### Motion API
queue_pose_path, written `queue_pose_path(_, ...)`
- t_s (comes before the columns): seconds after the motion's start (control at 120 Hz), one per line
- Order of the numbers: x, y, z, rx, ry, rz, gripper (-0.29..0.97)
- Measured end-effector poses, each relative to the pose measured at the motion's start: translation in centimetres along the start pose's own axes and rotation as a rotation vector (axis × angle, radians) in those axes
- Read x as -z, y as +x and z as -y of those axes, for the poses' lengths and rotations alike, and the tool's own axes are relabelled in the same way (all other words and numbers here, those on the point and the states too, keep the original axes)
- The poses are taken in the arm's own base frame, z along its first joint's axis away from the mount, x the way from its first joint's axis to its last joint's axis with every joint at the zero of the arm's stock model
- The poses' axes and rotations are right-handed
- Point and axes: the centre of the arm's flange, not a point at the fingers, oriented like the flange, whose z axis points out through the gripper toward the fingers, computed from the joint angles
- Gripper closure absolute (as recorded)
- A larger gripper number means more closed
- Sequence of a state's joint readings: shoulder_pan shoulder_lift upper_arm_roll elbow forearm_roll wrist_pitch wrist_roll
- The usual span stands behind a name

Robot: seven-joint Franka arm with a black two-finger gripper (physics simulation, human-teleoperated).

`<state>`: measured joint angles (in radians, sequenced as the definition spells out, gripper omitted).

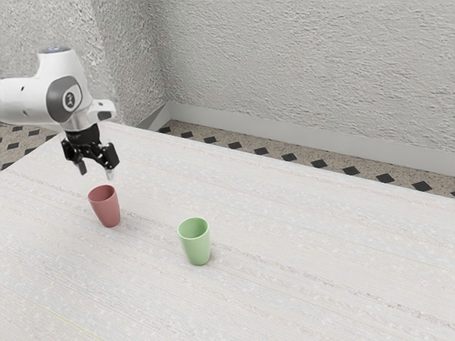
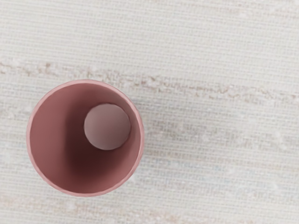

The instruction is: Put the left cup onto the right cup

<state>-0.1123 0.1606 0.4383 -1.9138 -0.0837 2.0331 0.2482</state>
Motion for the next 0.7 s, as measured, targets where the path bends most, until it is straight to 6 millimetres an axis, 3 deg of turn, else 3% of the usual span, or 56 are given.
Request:
queue_pose_path(0.208,-3.4,-1.0,-0.4,0.009,-0.014,0.006,0.02)
queue_pose_path(0.7,-7.3,0.1,-0.7,0.024,-0.005,-0.012,0.02)
